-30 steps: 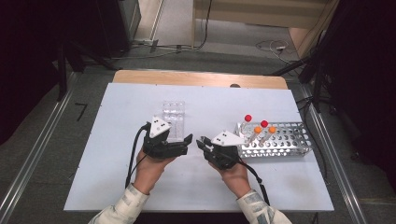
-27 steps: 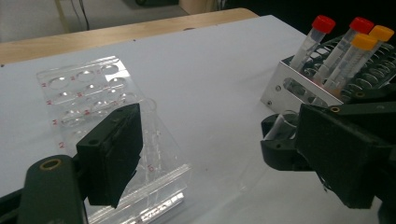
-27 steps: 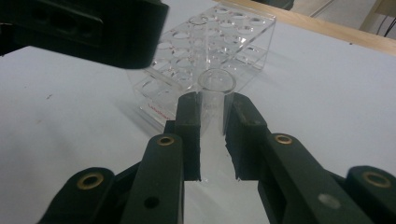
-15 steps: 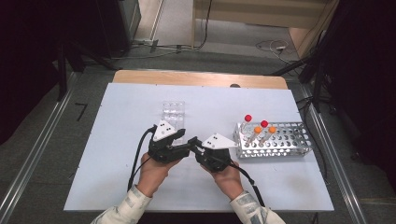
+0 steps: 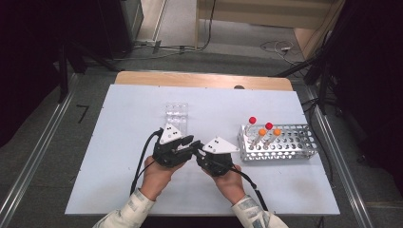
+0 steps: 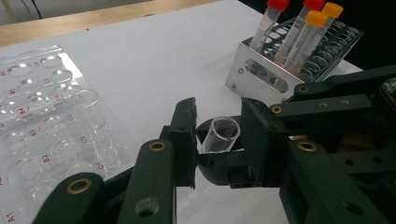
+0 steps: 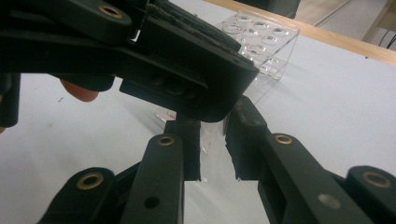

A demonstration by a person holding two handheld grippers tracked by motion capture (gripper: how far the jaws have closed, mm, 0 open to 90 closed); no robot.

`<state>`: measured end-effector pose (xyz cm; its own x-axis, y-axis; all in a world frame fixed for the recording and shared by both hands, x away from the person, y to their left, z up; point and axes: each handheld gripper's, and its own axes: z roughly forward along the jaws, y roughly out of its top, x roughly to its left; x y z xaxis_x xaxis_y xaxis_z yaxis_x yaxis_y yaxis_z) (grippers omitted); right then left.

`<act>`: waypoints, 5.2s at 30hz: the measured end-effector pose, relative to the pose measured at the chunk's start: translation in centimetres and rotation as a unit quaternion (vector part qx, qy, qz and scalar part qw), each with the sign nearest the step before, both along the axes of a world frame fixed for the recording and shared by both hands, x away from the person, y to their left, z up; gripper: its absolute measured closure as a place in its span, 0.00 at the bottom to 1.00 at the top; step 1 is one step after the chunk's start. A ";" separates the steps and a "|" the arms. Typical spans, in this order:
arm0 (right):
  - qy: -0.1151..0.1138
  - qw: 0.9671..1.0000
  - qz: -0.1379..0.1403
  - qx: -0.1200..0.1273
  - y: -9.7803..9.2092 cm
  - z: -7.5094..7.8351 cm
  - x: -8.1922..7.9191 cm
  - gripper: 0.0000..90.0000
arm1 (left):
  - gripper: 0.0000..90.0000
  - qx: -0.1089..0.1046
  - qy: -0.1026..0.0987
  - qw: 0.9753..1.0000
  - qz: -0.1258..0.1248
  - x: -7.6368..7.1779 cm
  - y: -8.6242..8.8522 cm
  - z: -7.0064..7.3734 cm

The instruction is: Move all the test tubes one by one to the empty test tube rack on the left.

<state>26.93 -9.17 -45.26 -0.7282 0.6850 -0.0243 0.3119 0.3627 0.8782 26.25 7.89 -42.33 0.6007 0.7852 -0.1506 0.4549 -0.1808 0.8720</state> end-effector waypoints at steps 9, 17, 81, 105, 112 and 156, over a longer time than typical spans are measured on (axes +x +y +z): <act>0.000 1.000 0.000 -0.004 0.0 0.0 0.0 0.81 | 0.84 0.006 -0.004 1.000 0.001 -0.1 -0.2 0.0; 0.012 1.000 0.013 -0.003 -0.2 0.0 0.0 0.62 | 0.86 -0.002 -0.016 1.000 0.008 -0.2 0.1 0.3; 0.038 0.999 -0.006 0.010 -4.6 0.2 0.3 0.44 | 0.85 0.047 -0.040 0.995 0.078 2.6 2.1 0.1; 0.039 0.999 -0.006 0.011 -4.9 0.3 0.2 0.43 | 0.52 -0.007 -0.011 0.997 0.072 2.5 2.7 0.4; 0.036 0.999 -0.009 0.015 -5.6 0.7 0.1 0.43 | 0.28 -0.015 -0.007 0.996 0.087 2.2 3.2 0.9; 0.034 0.990 -0.138 0.010 -16.4 1.2 0.4 0.34 | 0.18 -0.014 -0.005 0.996 0.088 1.9 3.5 1.0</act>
